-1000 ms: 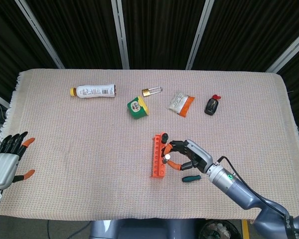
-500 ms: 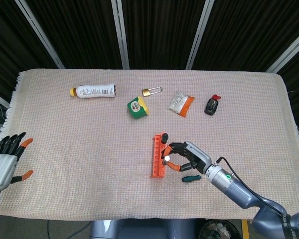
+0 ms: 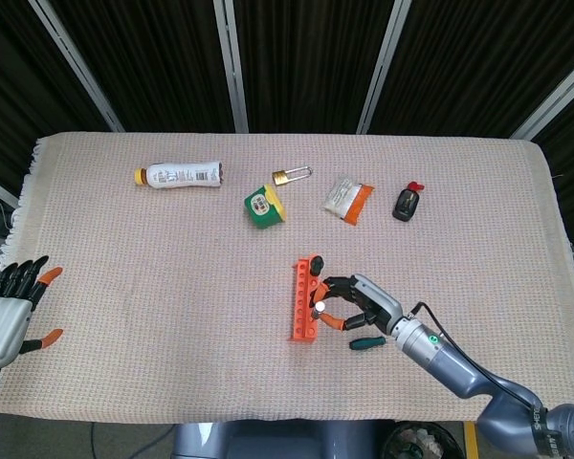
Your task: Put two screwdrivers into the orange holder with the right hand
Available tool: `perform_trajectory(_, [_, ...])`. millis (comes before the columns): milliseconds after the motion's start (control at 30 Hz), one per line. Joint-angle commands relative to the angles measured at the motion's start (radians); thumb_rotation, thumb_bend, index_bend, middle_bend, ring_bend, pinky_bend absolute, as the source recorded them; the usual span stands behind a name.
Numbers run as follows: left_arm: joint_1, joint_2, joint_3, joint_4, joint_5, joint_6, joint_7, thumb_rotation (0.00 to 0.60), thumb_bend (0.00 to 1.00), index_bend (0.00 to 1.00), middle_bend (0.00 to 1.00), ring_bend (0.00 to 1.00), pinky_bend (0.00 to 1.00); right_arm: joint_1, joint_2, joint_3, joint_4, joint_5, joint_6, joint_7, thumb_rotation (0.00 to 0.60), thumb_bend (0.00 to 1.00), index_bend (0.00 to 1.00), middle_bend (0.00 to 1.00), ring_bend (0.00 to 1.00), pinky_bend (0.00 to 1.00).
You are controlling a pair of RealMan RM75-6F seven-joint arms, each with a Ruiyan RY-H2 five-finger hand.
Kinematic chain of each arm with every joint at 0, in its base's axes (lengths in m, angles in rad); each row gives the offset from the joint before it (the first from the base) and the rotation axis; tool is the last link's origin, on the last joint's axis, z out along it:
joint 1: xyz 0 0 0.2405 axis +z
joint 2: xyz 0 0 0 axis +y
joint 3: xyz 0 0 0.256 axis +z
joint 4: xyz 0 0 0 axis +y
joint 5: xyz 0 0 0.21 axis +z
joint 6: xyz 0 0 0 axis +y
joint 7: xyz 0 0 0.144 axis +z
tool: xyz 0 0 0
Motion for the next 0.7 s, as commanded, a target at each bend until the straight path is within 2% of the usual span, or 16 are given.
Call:
perform_trajectory(33, [0.000, -0.002, 0.001, 0.003, 0.000, -0.001, -0.002, 0.600, 0.14, 0.13, 0.00, 0.00, 0.00, 0.000, -0.013, 0.000, 0.013, 0.010, 0.001, -0.014, 0.600, 0.52, 0.65, 0.43, 0.24, 0.23])
perform_trajectory(700, [-0.003, -0.009, 0.003, 0.020, 0.004, -0.010, -0.022, 0.600, 0.14, 0.13, 0.00, 0.00, 0.00, -0.025, -0.069, -0.008, 0.042, 0.053, 0.019, -0.118, 0.600, 0.42, 0.65, 0.42, 0.23, 0.22])
